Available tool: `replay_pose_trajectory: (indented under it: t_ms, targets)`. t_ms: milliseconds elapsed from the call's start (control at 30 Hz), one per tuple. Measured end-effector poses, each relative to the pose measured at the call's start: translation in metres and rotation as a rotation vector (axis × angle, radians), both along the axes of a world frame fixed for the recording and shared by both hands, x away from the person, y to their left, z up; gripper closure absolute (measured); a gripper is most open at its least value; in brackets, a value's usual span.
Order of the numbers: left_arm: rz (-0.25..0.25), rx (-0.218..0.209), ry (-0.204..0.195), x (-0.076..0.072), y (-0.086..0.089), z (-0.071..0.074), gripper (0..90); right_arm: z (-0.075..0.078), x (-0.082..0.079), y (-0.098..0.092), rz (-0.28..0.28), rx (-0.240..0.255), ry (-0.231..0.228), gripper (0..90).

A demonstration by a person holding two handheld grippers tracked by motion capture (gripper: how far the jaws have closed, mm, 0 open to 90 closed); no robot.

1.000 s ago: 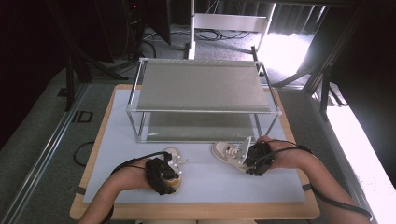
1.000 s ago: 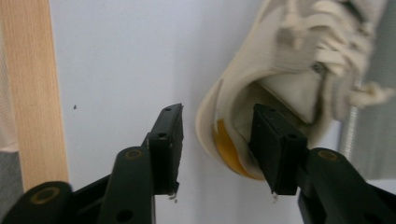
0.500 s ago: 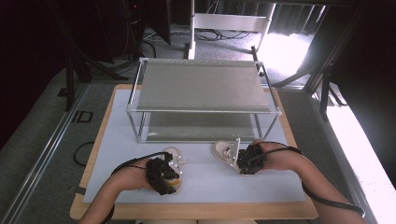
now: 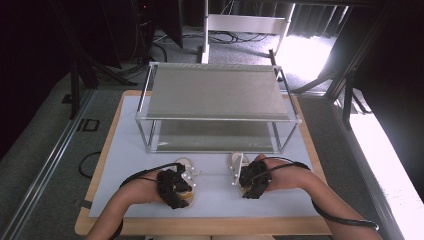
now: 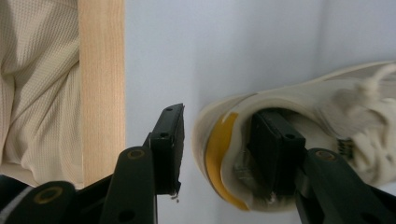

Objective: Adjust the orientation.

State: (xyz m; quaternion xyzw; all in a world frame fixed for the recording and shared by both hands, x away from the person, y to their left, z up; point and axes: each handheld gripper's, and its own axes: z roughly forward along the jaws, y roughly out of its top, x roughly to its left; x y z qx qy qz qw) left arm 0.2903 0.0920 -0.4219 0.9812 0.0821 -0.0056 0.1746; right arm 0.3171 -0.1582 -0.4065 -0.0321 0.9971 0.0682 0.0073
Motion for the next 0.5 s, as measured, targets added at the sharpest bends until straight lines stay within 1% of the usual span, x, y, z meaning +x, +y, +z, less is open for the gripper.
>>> replay_pose_trajectory:
  t_ms: [33, 67, 100, 133, 167, 200, 267, 300, 400, 433, 467, 500]
  targets:
    - [0.0, 0.0, -0.004, -0.0002, 0.0001, 0.0001, 47.6, -0.0036, 0.0006, 0.0005, 0.001, -0.015, 0.006, 54.6]
    - [0.003, -0.005, -0.007, -0.0004, 0.0003, 0.0002, 47.6, -0.0036, 0.0006, 0.0005, 0.001, -0.015, 0.006, 54.6]
    - [0.007, -0.01, -0.007, -0.0002, 0.0008, 0.0006, 47.9, -0.0088, -0.0008, 0.0, 0.009, -0.051, 0.006, 56.2]
    - [0.007, -0.013, -0.009, -0.0001, 0.0014, 0.001, 47.9, -0.0088, -0.0008, 0.0, 0.009, -0.051, 0.006, 56.2]
    - [0.009, -0.014, -0.016, -0.0001, 0.0018, 0.0015, 49.1, -0.0087, -0.0018, -0.0011, 0.019, -0.065, 0.004, 58.4]
    - [0.015, -0.017, -0.008, 0.0004, 0.002, 0.002, 49.5, -0.0069, -0.0018, -0.0025, 0.029, -0.059, -0.006, 59.9]
    - [0.011, -0.008, -0.008, 0.0007, 0.0007, 0.0017, 49.5, -0.0033, 0.0004, -0.0043, 0.018, -0.062, -0.003, 61.6]
    - [0.011, -0.003, -0.006, 0.0009, -0.0007, 0.0005, 49.5, -0.0036, 0.0006, -0.0042, 0.024, -0.07, -0.016, 62.9]
    - [0.005, 0.016, 0.001, 0.0019, -0.0046, -0.0038, 49.5, -0.0075, 0.0013, -0.0004, 0.034, -0.105, -0.014, 65.2]
    - [0.002, 0.011, 0.015, 0.0021, -0.0053, -0.0052, 51.4, -0.0076, 0.0012, 0.0007, 0.034, -0.114, -0.007, 66.1]
    - [-0.026, 0.001, 0.028, 0.0024, -0.0052, -0.0051, 57.5, -0.0077, 0.0017, 0.002, 0.038, -0.123, 0.0, 67.7]
    - [-0.026, 0.001, 0.028, 0.0024, -0.0052, -0.0051, 62.0, -0.0077, 0.0017, 0.002, 0.038, -0.123, 0.0, 67.7]
